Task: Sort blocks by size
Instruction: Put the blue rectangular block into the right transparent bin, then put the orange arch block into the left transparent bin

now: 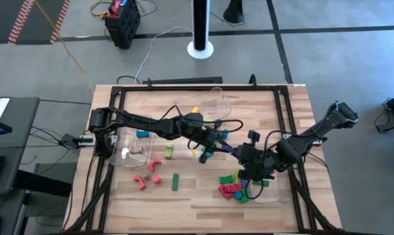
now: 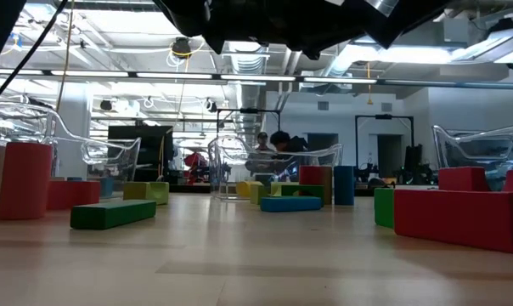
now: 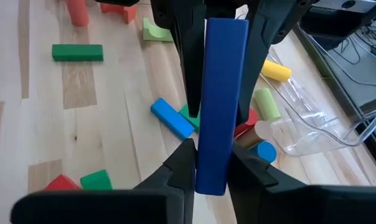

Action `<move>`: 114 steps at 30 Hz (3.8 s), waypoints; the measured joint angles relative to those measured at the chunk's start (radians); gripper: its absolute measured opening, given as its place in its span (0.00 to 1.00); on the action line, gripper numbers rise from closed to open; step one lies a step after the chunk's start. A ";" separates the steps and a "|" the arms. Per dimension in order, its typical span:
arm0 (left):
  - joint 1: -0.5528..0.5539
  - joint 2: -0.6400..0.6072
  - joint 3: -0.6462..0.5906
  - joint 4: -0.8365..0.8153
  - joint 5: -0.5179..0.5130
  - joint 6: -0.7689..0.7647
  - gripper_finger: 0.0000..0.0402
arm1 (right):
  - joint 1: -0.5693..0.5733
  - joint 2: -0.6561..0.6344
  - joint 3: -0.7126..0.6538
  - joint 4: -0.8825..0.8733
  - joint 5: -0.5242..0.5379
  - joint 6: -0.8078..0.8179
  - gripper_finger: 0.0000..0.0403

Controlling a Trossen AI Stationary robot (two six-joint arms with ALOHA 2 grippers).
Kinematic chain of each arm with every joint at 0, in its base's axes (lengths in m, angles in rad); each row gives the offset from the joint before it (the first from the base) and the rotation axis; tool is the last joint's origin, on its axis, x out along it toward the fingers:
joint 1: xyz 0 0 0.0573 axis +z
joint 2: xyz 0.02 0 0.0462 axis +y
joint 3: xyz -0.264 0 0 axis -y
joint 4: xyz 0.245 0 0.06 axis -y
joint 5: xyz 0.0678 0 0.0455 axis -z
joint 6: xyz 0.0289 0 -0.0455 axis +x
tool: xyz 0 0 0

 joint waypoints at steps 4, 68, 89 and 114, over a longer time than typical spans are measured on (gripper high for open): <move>0.000 0.000 0.000 -0.014 -0.003 0.003 0.18 | 0.000 0.000 0.000 -0.032 -0.001 0.035 0.24; -0.087 -0.299 -0.203 -0.868 0.004 0.165 0.49 | 0.333 -0.001 -0.166 -0.450 -0.502 1.022 0.26; -0.087 -0.446 -0.363 -0.799 -0.007 0.080 0.49 | 0.310 -0.003 0.001 -0.519 -0.382 0.904 0.56; -0.204 -0.446 -0.364 -0.799 -0.053 0.016 0.49 | -0.003 0.241 0.016 0.082 -0.680 0.320 0.56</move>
